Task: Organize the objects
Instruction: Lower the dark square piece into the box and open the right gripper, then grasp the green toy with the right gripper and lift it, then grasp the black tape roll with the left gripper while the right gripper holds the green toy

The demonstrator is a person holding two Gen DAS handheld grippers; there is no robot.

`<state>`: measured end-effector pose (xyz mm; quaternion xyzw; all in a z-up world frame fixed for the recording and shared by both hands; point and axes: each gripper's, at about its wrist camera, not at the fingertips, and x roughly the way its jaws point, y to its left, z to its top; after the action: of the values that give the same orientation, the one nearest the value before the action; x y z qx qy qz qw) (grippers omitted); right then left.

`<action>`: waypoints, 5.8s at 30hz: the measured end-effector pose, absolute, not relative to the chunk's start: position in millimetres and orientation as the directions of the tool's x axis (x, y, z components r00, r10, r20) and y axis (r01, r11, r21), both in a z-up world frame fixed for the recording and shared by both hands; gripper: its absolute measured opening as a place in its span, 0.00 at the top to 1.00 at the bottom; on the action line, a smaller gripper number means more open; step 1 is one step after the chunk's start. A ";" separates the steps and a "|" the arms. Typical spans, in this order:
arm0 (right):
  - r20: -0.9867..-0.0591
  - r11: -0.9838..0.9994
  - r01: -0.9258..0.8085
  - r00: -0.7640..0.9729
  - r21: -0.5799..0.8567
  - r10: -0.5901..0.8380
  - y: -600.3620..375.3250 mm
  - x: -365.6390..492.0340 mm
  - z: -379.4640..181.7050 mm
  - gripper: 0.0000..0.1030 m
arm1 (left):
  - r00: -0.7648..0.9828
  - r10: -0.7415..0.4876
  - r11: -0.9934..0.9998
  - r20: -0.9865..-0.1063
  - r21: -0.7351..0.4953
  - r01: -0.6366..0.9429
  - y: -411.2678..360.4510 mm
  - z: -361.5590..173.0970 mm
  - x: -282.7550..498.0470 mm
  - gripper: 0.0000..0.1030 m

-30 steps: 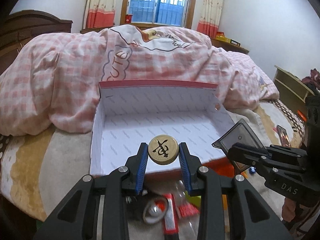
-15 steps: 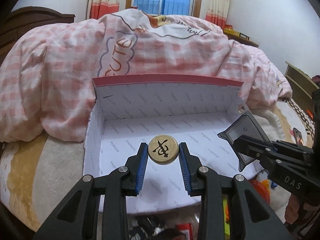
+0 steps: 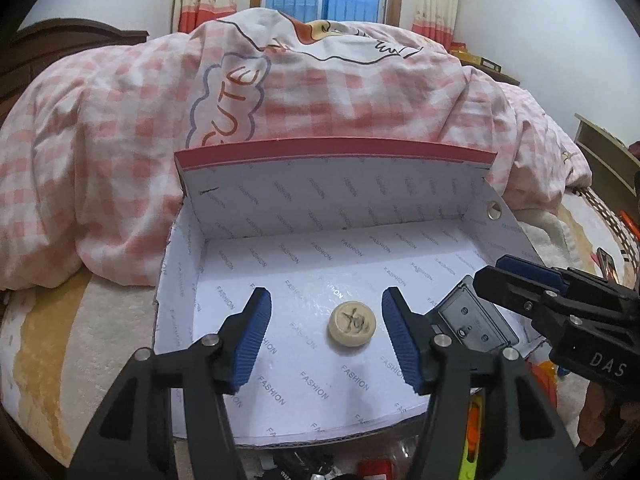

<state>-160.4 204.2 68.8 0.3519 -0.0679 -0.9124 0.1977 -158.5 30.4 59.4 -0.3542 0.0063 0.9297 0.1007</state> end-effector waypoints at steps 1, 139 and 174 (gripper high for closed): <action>-0.615 -0.913 0.312 -0.676 0.262 -0.407 204.6 -160.0 69.2 0.61 | -0.728 0.181 -0.980 -0.662 -0.056 -0.192 30.7 59.6 -158.5 0.43; -0.651 -0.908 0.407 -0.662 0.104 -0.371 180.8 -50.6 51.6 0.82 | -0.667 0.302 -0.937 -0.681 -0.081 -0.341 35.1 46.0 -40.6 0.61; -0.550 -0.900 0.413 -0.723 0.141 -0.418 185.8 -29.9 88.3 0.82 | -0.717 0.334 -0.941 -0.612 -0.166 -0.296 23.5 75.3 -46.0 0.86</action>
<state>-29.9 185.8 88.3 0.2973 -0.0043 -0.9282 0.2238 -46.0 23.5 75.3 -0.3353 -0.0281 0.9262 0.1700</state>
